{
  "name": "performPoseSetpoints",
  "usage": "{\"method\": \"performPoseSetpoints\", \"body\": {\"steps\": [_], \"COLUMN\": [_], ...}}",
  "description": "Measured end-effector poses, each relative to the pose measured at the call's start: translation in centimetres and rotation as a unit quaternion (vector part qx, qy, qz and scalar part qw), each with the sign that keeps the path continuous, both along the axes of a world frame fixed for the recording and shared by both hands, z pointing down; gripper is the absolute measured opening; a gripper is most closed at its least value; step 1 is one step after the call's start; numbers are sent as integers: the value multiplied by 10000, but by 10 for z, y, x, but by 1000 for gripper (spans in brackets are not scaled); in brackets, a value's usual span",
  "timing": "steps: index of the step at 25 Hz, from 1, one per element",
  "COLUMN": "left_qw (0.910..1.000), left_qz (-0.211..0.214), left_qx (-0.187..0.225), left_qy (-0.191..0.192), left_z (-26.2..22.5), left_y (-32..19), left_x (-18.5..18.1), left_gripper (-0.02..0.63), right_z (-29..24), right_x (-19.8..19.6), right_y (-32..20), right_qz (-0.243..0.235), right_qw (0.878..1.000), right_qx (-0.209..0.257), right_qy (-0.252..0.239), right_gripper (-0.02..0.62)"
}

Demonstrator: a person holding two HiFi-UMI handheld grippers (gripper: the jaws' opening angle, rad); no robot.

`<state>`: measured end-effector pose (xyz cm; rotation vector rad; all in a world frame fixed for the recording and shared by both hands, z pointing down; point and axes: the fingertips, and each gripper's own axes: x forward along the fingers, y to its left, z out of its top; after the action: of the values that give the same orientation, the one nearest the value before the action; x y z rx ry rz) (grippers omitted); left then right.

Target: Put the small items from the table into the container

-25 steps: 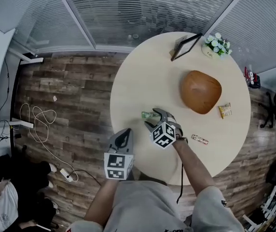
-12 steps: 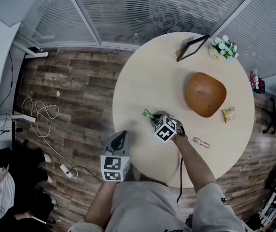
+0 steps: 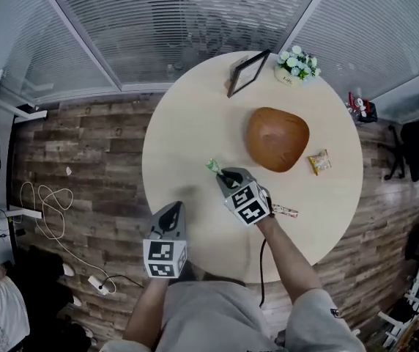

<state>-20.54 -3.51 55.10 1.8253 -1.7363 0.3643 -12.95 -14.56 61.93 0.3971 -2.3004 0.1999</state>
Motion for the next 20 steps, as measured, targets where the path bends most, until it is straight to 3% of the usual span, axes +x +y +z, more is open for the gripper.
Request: {"method": "performPoseSetpoints", "body": {"steps": [4,8,13,17,18,20], "left_qw": [9994,9980,9973,9965,9963,9961], "left_qz": [322,586,709,811,830,848], "left_qx": [134,240,182,191,191,219], "left_qy": [-4,6,37,45,69,100], "left_z": [-8,-14,-11,-10,-9,-10], "left_y": [-19,-25,-22,-22,-23,-24], "left_x": [26,45,55,60,62,63], "left_gripper": [6,6,6,6,6,6], "right_z": [-41,-36,10,30,33,34], "right_x": [63,127,172,188,189,188], "right_y": [-72,-134,-163,-169,-170,-170], "right_qz": [1169,2013,2507,2716,2755,2852], "right_qw": [9921,9769,9627,9548,9542,9537], "right_qx": [437,625,202,53,-7,-74], "right_qy": [-124,345,994,1207,1162,955], "right_gripper": [44,44,44,44,54,150]}}
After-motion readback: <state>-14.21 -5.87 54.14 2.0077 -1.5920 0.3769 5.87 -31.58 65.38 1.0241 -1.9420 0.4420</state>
